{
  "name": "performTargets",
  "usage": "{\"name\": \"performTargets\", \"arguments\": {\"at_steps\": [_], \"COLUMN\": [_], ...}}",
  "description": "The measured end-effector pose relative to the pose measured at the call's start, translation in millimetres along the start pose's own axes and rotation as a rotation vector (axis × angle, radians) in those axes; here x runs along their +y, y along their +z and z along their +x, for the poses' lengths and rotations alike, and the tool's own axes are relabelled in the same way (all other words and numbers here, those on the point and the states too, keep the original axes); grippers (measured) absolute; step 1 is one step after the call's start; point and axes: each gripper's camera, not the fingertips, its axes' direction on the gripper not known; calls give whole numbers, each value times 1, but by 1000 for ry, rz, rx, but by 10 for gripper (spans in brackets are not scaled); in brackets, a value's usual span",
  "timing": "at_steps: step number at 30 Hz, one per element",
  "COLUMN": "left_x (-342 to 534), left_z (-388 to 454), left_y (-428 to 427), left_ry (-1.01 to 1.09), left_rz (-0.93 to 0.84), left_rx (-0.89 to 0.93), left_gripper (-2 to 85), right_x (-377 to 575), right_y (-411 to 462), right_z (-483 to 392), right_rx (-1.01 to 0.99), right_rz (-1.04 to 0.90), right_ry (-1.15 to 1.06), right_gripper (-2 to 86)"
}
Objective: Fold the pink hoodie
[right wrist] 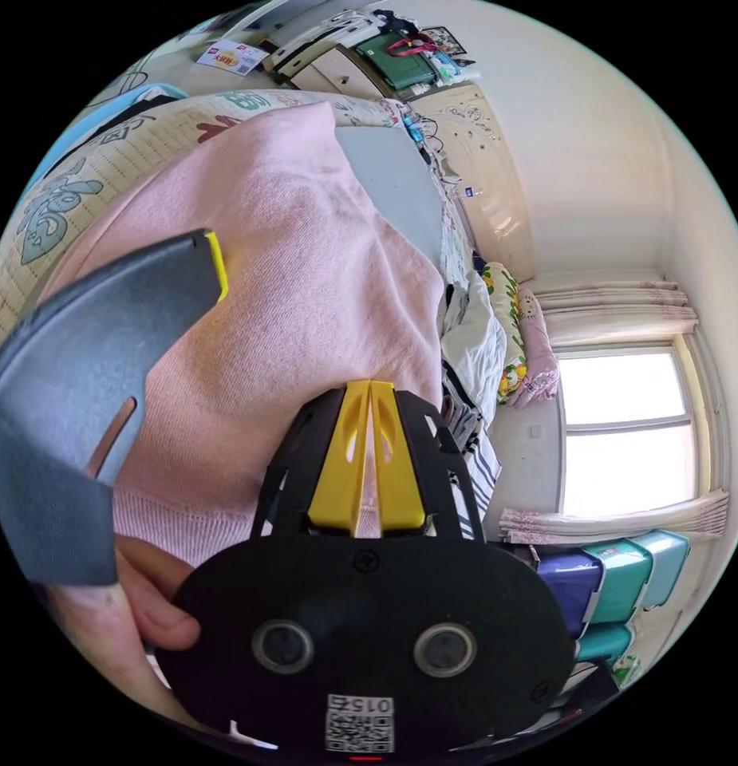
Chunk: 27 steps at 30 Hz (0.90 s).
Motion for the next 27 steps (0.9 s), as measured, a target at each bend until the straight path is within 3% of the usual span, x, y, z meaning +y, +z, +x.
{"name": "performTargets", "arguments": {"at_steps": [27], "left_x": [-5], "left_z": [8], "left_y": [5], "left_ry": [15], "left_rz": [-3], "left_rx": [4], "left_gripper": [-9], "right_x": [11], "right_y": [-9], "right_z": [-19], "right_rx": [20], "right_rz": [1], "right_ry": [-7], "right_gripper": [-5]}}
